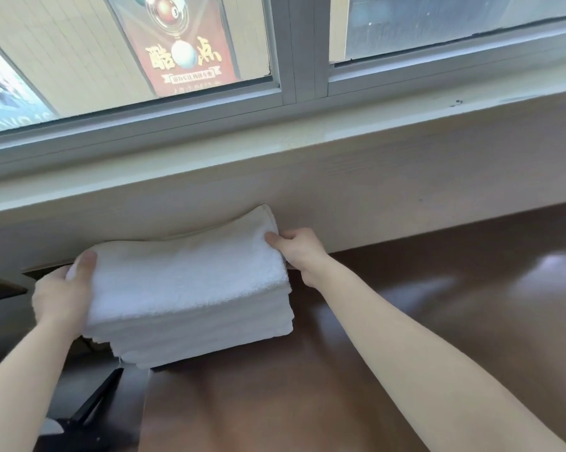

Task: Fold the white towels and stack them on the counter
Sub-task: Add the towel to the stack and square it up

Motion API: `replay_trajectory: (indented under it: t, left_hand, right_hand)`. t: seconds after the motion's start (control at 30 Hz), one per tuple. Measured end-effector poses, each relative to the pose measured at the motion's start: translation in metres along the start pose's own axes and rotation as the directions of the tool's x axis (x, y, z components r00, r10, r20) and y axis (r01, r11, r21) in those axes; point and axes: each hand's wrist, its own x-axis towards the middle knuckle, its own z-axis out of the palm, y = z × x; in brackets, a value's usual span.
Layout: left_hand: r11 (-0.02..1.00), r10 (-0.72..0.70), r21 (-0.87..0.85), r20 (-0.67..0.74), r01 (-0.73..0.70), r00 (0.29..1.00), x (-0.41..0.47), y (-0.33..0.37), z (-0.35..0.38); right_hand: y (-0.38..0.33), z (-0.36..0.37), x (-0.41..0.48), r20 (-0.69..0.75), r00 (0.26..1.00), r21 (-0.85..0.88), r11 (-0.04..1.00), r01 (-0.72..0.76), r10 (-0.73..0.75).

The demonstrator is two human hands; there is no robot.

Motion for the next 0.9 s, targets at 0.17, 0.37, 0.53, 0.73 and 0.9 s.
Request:
replay_trajectory:
  t: [0.17,0.37,0.53,0.73,0.9]
  left_hand:
    - [0.999,-0.016,-0.034,-0.113,0.012,0.994,-0.011,-0.014,0.004]
    - [0.988,0.032,0.152,-0.037,-0.026,0.999,-0.010,-0.019,0.006]
    - [0.754,0.491,0.522,-0.046,-0.398,0.870,-0.032,0.021,0.013]
    - [0.521,0.635,0.436,0.376,-0.734,0.675,-0.071,0.043,0.068]
    - [0.540,0.546,0.423,0.481,-0.727,0.686,-0.072,0.030,0.078]
  right_hand:
    - [0.010,0.005,0.006,-0.027,0.999,-0.002,0.999,0.047,-0.047]
    - [0.010,0.004,0.005,-0.069,0.993,-0.112,0.990,0.089,-0.097]
    - [-0.008,0.008,-0.003,-0.107,0.925,-0.318,0.894,0.315,-0.364]
    - [0.012,0.025,-0.004,0.283,0.868,-0.745,0.477,0.466,-0.407]
    - [0.013,0.020,-0.006,0.220,0.894,-0.896,0.283,0.343,-0.390]
